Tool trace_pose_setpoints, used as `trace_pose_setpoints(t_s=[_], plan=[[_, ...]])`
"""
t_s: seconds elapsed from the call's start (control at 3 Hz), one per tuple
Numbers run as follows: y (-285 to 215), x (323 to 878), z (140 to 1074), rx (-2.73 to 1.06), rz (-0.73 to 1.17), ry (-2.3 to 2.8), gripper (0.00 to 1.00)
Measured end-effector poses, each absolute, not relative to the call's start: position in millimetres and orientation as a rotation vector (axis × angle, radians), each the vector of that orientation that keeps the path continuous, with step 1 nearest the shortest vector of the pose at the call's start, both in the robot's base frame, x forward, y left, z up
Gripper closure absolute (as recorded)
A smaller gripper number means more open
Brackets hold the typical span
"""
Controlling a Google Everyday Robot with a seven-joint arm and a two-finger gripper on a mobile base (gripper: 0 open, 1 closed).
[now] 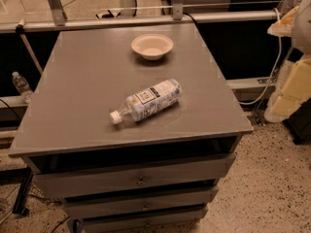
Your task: Place blue plastic bottle upright
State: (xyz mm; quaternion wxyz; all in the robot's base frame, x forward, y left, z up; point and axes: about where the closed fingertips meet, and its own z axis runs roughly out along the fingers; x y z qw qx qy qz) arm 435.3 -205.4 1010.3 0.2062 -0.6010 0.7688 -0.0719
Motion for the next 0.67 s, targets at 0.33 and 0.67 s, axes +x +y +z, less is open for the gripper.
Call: trace_pose_setpoints(t_s=[0.33,0.67], plan=[[-205,435,1010,-1.674,-0.201,2.142,0.0],[-188,454,1001,-1.836,-0.192,2.062,0.0]])
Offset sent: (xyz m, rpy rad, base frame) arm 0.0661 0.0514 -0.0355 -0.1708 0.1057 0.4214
